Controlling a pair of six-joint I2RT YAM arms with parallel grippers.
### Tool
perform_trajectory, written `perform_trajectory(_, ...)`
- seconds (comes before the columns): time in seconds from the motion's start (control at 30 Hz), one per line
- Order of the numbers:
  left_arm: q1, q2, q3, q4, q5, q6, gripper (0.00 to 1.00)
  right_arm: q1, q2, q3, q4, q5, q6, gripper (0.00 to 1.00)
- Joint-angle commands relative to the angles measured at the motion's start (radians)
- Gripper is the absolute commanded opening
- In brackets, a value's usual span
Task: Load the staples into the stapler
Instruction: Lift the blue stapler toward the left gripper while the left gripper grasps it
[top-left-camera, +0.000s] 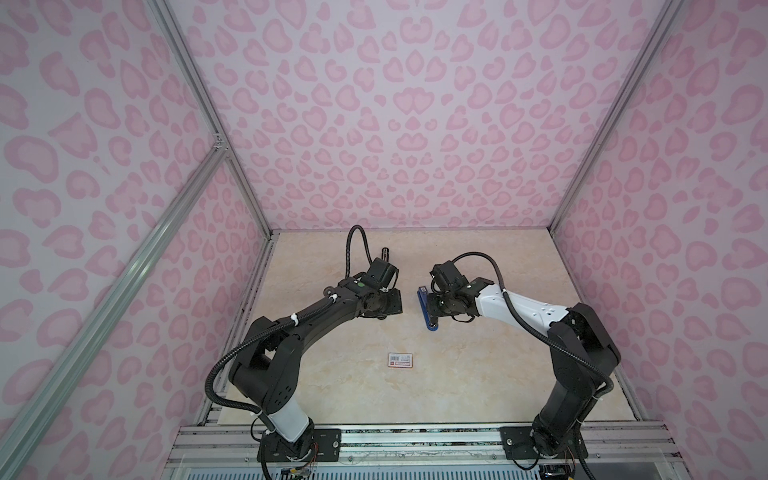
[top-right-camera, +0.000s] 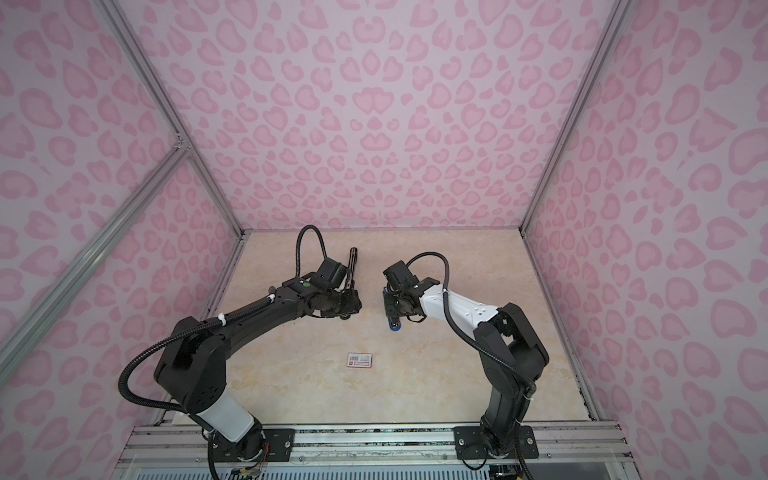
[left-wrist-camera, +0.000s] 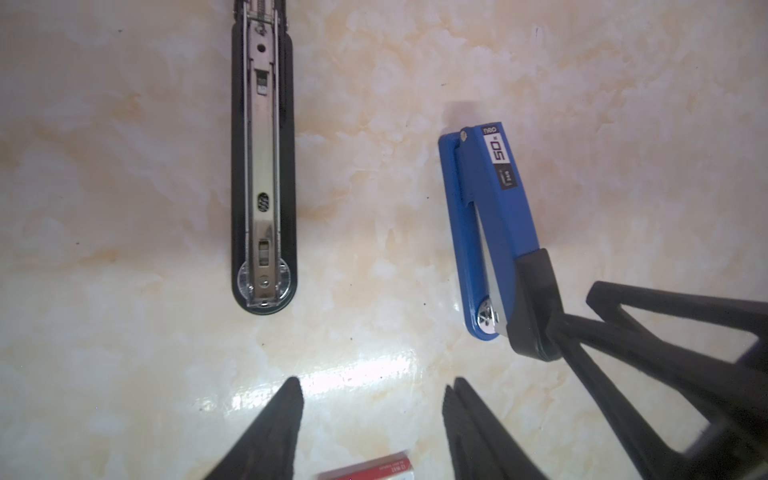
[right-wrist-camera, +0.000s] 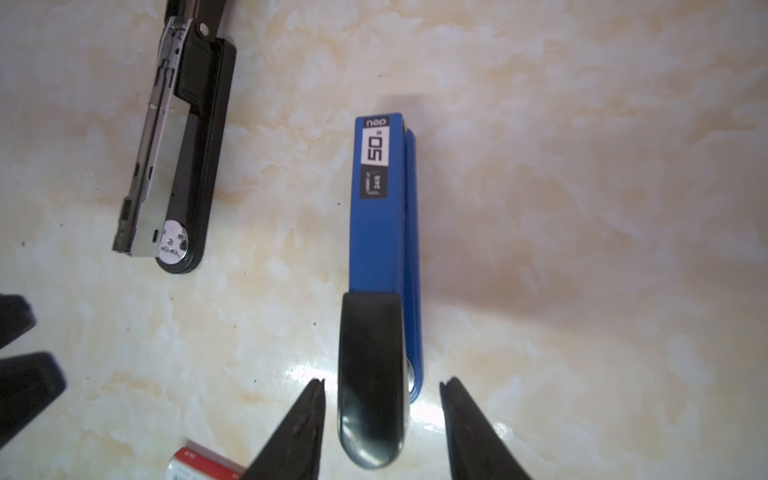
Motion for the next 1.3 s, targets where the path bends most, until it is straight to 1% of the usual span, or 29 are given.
perform_trajectory(0.0,-0.02,0.031,0.044,-0.029,0.034,-0.025,0.6,-0.035,-0.092,-0.107,0.074,-0.008,0.028,0.52)
perform_trajectory(0.17,-0.065,0.121,0.154,-0.078,0.047,-0.032,0.62,-0.111,-0.24,-0.284,0.151,-0.026,0.048,0.57)
perform_trajectory(0.3,-0.1,0.214,0.263,-0.128,0.074,-0.041,0.62,-0.164,-0.292,-0.385,0.178,-0.05,0.07,0.57)
perform_trajectory(0.43,-0.134,0.281,0.355,-0.152,0.083,-0.051,0.63,-0.169,-0.311,-0.451,0.21,-0.061,0.092,0.57)
perform_trajectory(0.63,-0.153,0.387,0.484,-0.249,0.086,-0.079,0.65,-0.168,-0.31,-0.496,0.252,-0.069,0.113,0.56)
perform_trajectory(0.77,-0.159,0.439,0.546,-0.315,0.058,-0.094,0.67,-0.17,-0.312,-0.498,0.254,-0.067,0.108,0.56)
perform_trajectory(0.87,-0.164,0.473,0.584,-0.329,0.056,-0.099,0.67,-0.172,-0.311,-0.5,0.259,-0.069,0.104,0.55)
perform_trajectory(1.0,-0.173,0.541,0.67,-0.379,0.061,-0.093,0.66,-0.173,-0.303,-0.506,0.267,-0.073,0.105,0.54)
perform_trajectory(1.1,-0.181,0.581,0.715,-0.415,0.054,-0.085,0.62,-0.175,-0.302,-0.518,0.278,-0.076,0.113,0.54)
perform_trajectory(1.27,-0.182,0.593,0.73,-0.446,0.041,-0.081,0.49,-0.182,-0.304,-0.539,0.288,-0.079,0.119,0.53)
